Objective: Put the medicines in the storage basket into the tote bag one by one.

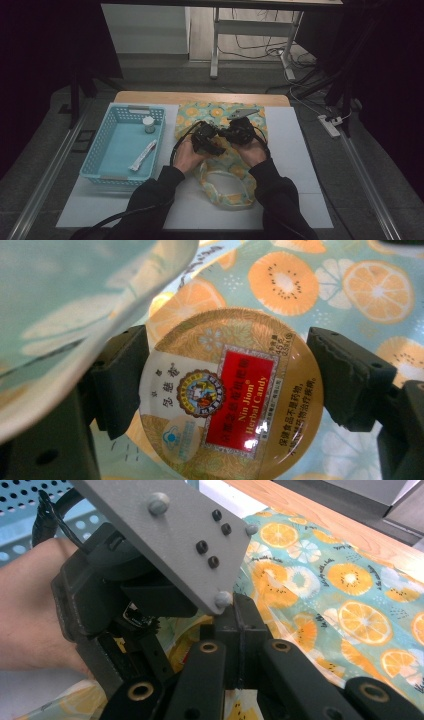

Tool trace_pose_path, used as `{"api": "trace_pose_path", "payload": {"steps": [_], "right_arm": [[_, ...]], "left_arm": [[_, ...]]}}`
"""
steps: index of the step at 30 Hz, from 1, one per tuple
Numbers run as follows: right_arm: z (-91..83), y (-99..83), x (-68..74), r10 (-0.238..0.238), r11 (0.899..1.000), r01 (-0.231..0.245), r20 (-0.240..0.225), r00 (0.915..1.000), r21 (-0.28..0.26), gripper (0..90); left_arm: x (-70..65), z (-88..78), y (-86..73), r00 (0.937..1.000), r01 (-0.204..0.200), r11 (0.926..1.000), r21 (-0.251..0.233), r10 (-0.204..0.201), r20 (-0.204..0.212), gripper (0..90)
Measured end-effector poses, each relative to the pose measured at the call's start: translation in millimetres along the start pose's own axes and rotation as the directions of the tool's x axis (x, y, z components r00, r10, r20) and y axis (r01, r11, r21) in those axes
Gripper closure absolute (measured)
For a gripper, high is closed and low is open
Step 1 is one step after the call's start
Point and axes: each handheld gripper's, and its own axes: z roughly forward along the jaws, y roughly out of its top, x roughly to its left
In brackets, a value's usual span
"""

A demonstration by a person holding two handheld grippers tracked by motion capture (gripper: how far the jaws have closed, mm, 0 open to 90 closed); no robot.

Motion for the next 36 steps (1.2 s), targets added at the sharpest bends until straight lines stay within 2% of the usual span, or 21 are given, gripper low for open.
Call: {"api": "trace_pose_path", "payload": {"steps": [4, 9, 10, 11, 19, 22, 30, 36], "right_arm": [[2.2, -1.5, -0.8, 0.003, 1.000, -0.003, 0.002, 1.0000, 0.006, 90.0], [3.2, -2.4, -1.8, 0.005, 1.000, -0.005, 0.003, 1.0000, 0.011, 90.0], [3.1, -2.7, -2.2, 0.009, 1.000, -0.009, 0.005, 1.0000, 0.012, 90.0], [2.9, -2.9, -3.1, 0.009, 1.000, -0.009, 0.005, 0.9999, 0.012, 90.0], [1.9, -3.2, -4.5, 0.012, 1.000, -0.012, 0.005, 0.9999, 0.010, 90.0], [1.6, -2.8, -3.9, 0.009, 1.000, -0.009, 0.004, 1.0000, 0.009, 90.0], [-0.6, -1.0, -2.1, -0.005, 1.000, 0.005, 0.000, 1.0000, 0.003, 90.0], [-0.9, -0.6, -1.3, -0.007, 1.000, 0.007, -0.001, 1.0000, 0.005, 90.0]], "left_arm": [[0.7, 3.5, -0.8, 1.0000, 0.005, 1.0000, -0.008, -0.005, -0.003, 20.8], [1.9, 3.9, -3.8, 0.9997, 0.004, 0.9996, -0.028, -0.004, 0.026, 20.4], [1.0, 3.6, -4.4, 0.9996, 0.016, 0.9990, -0.041, -0.015, 0.022, 20.2], [1.8, 1.8, -4.7, 0.9997, 0.000, 0.9993, -0.037, 0.001, 0.024, 19.8], [1.5, -12.0, -5.6, 0.9969, 0.021, 0.9967, -0.079, -0.015, 0.077, 12.4], [0.6, -17.5, -7.0, 0.9954, 0.022, 0.9967, -0.079, -0.015, 0.094, 11.5], [-3.9, -36.8, -13.9, 0.9879, 0.024, 0.9946, -0.101, -0.009, 0.155, 5.8], [-6.8, -51.9, -21.6, 0.9850, 0.016, 0.9935, -0.112, 0.003, 0.172, 3.4]]}}
